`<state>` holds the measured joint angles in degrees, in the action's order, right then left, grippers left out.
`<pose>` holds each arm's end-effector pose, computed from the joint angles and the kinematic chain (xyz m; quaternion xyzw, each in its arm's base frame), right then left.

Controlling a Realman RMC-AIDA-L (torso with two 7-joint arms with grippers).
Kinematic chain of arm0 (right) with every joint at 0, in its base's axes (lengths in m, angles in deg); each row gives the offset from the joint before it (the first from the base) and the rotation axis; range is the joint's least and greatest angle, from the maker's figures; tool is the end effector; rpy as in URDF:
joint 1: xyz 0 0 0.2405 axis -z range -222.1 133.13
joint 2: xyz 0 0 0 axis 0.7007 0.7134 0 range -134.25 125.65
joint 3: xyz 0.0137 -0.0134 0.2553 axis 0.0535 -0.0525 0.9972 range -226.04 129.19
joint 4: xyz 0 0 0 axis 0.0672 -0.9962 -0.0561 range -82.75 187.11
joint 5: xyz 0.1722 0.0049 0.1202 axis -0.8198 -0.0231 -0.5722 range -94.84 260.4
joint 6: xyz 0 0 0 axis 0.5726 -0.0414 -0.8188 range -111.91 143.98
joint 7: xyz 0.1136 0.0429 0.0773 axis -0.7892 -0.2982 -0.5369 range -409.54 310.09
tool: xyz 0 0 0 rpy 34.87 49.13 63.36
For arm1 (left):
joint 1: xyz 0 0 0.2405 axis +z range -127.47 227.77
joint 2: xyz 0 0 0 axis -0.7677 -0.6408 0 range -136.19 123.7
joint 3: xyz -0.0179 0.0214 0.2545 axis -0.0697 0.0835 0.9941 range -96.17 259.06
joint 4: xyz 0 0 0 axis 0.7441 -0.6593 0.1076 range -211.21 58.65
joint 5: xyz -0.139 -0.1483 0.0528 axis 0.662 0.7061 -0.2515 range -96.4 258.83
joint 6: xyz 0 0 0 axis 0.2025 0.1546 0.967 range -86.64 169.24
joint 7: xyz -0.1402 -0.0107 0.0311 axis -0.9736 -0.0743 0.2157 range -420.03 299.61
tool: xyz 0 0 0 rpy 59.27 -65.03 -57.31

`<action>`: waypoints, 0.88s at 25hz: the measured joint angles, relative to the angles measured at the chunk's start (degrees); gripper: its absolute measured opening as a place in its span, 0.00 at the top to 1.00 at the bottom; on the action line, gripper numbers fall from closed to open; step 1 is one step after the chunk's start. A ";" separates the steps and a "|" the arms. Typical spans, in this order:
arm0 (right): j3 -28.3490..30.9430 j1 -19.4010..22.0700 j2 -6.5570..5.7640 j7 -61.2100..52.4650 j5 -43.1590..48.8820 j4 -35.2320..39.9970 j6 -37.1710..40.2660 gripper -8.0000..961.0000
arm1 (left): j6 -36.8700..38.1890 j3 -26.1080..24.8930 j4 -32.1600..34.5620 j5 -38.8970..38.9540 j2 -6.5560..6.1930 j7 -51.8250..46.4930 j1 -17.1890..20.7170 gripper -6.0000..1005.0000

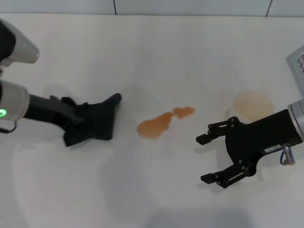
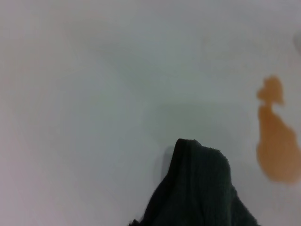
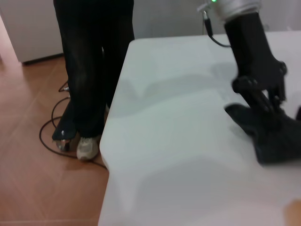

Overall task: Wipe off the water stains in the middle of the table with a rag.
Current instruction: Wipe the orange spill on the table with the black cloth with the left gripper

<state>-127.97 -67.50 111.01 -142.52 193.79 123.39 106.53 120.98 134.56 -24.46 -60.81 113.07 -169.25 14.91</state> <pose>0.1914 0.3013 -0.0084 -0.9985 0.0094 0.0544 0.0024 -0.2648 0.3650 0.0008 -0.9439 -0.2916 0.0529 0.1456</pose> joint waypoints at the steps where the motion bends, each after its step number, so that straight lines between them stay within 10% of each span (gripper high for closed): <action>1: 0.00 -0.02 0.00 0.03 -0.30 0.02 -0.02 0.11 | -0.75 0.42 -0.85 0.64 0.03 -1.17 -0.96 0.90; 8: -1.71 0.02 0.00 0.26 -2.04 -0.04 -1.00 0.11 | -5.66 3.08 -8.78 0.69 0.04 -5.24 -9.05 0.90; 22: -3.70 0.30 0.00 0.49 -2.44 -0.05 -2.71 0.11 | -11.13 28.71 -8.36 12.08 0.36 -9.18 -12.33 0.90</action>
<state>-131.67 -67.19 111.01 -142.03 191.35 123.34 103.82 109.85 163.27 -32.83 -48.73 113.43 -178.43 2.58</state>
